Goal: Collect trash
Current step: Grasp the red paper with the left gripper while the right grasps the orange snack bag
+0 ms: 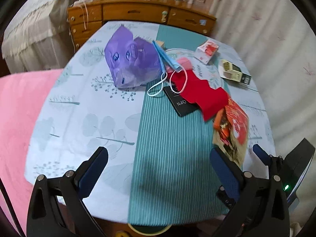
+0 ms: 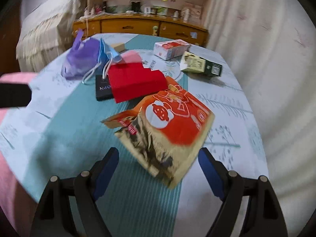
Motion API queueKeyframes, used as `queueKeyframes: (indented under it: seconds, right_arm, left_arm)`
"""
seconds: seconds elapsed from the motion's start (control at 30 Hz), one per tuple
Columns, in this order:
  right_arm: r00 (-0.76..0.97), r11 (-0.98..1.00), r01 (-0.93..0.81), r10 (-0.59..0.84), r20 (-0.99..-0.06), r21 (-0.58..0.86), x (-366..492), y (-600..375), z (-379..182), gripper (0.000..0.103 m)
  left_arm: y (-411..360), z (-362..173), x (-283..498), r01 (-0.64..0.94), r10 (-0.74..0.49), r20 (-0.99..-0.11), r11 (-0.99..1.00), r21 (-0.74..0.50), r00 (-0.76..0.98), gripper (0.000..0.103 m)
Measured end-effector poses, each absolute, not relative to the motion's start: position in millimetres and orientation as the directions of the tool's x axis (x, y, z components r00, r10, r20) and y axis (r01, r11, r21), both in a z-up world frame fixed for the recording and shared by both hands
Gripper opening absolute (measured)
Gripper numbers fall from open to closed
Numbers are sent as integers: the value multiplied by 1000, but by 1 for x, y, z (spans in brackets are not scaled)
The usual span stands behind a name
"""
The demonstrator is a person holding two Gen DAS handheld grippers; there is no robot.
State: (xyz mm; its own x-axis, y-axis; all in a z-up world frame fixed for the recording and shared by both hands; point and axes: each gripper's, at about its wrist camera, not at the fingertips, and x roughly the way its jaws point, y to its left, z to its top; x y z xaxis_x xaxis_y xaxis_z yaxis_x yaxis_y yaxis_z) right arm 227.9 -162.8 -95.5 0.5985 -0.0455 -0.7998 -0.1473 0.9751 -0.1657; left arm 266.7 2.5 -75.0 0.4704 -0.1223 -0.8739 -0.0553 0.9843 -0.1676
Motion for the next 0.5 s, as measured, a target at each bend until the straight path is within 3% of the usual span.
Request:
queueKeyframes:
  seconds: [0.1, 0.33, 0.43, 0.5]
  right_arm:
    - [602, 955, -195, -61, -796, -221, 241, -162, -110, 83]
    - [598, 959, -238, 19, -801, -155, 264, -174, -113, 82]
    - [574, 968, -227, 45, -817, -106, 274, -185, -112, 64]
    - [571, 969, -232, 68, -818, -81, 277, -191, -109, 40]
  left_arm:
    - [0, -84, 278, -86, -119, -880, 980, -177, 459, 102]
    - [-19, -85, 303, -88, -131, -882, 978, -190, 452, 102]
    - [-29, -81, 313, -66, -141, -880, 979, -191, 453, 102]
    - [-36, -78, 318, -48, -148, -878, 981, -190, 454, 102]
